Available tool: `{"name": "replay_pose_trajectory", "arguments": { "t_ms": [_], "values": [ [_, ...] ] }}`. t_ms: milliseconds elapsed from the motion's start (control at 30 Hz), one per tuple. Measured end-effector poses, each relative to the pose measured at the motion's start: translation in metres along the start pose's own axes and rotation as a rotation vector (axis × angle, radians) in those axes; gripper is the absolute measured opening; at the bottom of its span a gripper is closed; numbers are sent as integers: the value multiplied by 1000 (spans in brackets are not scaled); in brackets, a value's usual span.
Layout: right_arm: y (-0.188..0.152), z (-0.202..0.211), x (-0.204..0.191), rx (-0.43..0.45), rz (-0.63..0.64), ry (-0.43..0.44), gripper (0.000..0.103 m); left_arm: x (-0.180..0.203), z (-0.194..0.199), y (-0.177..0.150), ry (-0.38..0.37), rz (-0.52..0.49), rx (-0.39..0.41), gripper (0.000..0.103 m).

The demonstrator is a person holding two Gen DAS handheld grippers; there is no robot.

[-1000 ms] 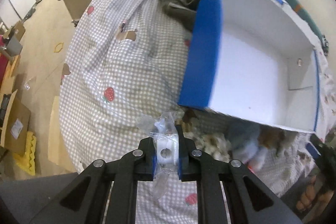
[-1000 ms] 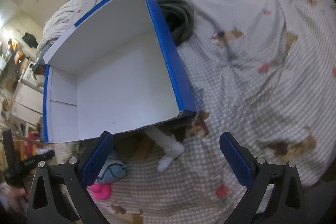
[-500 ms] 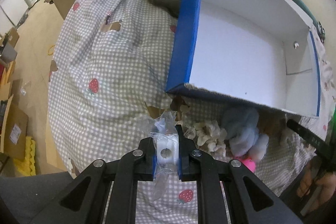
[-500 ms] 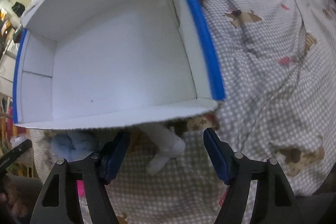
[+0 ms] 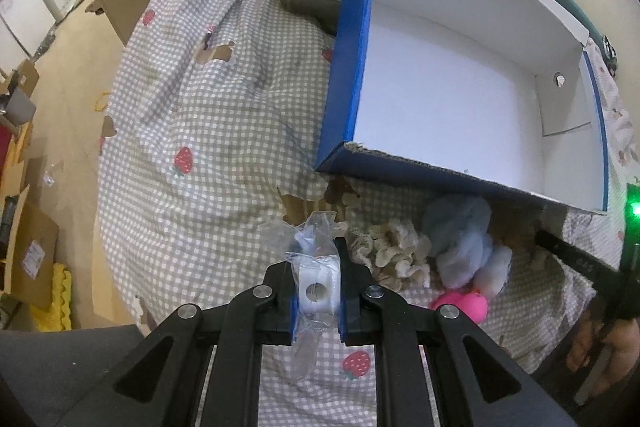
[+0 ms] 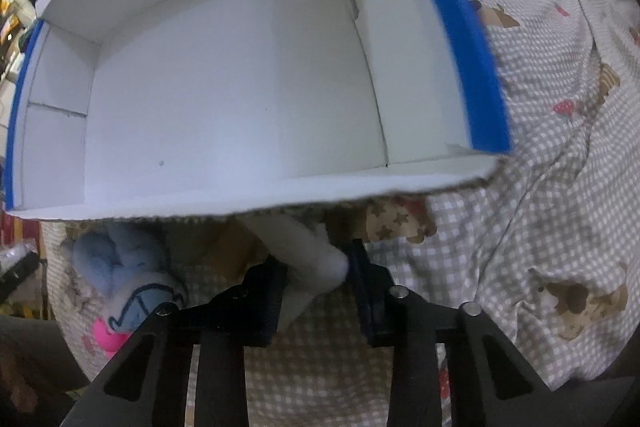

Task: Organize soft objects
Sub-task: 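Grasp the white sock with the right tool while the left tool lifts the bag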

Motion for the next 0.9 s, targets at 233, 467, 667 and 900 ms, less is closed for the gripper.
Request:
{"name": "replay_pose_trajectory", "arguments": {
  "t_ms": [233, 467, 667, 900],
  "values": [
    [-6, 15, -9, 22, -3, 34, 29, -8, 9, -3, 20, 24, 24, 12],
    [-31, 50, -21, 31, -45, 156, 29, -6, 37, -17, 29, -9, 79, 12],
    [-29, 86, -49, 112, 5, 259, 29, -2, 58, -3, 35, 7, 144, 12],
    [-17, 136, -35, 250, 56, 335, 29, 15, 85, 33, 40, -24, 244, 12]
  ]
}}
Point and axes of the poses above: each gripper's, at about its wrist camera, not at the fingertips, and z roughly against the way its jaws point, x to its right, y to its top, the point moved 5 cm from there along -z, roughly the way its jaws point, and after that the axes turned 5 degrees about x, right-handed, at the moved point
